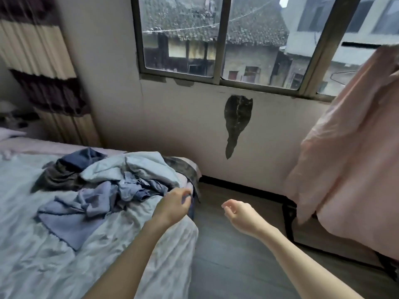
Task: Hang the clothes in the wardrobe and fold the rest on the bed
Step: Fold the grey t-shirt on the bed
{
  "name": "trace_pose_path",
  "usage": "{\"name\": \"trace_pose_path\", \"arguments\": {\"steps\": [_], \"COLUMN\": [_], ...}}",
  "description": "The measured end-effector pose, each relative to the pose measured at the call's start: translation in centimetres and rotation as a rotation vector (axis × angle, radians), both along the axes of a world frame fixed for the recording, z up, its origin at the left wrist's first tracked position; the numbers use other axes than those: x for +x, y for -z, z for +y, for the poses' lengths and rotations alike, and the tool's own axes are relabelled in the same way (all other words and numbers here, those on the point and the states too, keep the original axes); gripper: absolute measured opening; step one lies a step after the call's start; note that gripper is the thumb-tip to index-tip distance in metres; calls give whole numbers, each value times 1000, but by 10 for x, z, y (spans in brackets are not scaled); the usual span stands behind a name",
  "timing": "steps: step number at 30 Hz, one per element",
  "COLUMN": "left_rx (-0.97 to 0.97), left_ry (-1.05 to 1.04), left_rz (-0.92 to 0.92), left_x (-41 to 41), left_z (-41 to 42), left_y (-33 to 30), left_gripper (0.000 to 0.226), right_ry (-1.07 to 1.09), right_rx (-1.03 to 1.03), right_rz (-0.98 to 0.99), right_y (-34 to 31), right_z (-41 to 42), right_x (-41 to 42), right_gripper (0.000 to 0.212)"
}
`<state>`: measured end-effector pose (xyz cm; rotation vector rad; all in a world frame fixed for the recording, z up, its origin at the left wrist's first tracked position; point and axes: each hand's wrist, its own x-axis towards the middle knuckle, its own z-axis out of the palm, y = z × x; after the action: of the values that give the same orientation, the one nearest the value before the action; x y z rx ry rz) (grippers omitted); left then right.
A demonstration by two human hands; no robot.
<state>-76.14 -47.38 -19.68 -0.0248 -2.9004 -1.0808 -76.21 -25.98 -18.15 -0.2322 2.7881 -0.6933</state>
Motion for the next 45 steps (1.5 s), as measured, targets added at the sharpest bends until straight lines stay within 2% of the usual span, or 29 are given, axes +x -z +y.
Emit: {"name": "trace_pose_path", "arguments": {"steps": [6, 11, 16, 21, 26, 28, 29, 31, 32, 34, 36, 40, 41, 43, 45], "left_rx": [16, 58, 101, 163, 132, 76, 12, -4, 86, 314, 451, 794, 881, 968, 863], "left_ry": [-240, -423, -627, -782, -974, -1088, -1122, -1117, -1098, -1043, -1008, -1100, -1166, -1270, -1310], "left_rz": [-70, -232, -358, -528, -681, -722, -724, -633, -532, -345, -223, -71, -11, 101, 164], "left_x": [-75, -103, -163, -232, -283, -294, -297, -301, -301, -300, -293, -268, -257, -239, -218], "left_z": [-75, -121, -181, -224, -248, -254, -257, -261, -262, -264, -268, -280, -286, -302, -317], "left_y": [23, 77, 141, 203, 250, 264, 271, 281, 281, 275, 259, 220, 206, 181, 159], "left_gripper": [28, 31, 30, 47, 76, 78, 70, 38, 26, 21, 16, 15, 15, 20, 20], "right_ry": [-97, -222, -432, -616, -740, -755, -764, -783, -781, -740, -721, -816, -826, -838, -855], "right_rx": [-22, -28, -19, 115, 219, 218, 203, 156, 122, 50, 28, 129, 162, 138, -10], "right_rz": [-2, -24, -94, -136, -75, -67, -65, -53, -50, -71, -74, -76, -94, -109, -117], "right_y": [24, 66, 134, 201, 253, 268, 274, 282, 283, 283, 280, 271, 265, 253, 237], "right_z": [-64, -131, -217, -292, -328, -329, -330, -329, -329, -332, -339, -361, -367, -378, -387], "right_x": [-118, -195, -283, -354, -389, -394, -396, -396, -395, -394, -392, -389, -385, -374, -357], "right_gripper": [28, 28, 27, 33, 43, 42, 43, 45, 47, 54, 61, 75, 72, 43, 18]}}
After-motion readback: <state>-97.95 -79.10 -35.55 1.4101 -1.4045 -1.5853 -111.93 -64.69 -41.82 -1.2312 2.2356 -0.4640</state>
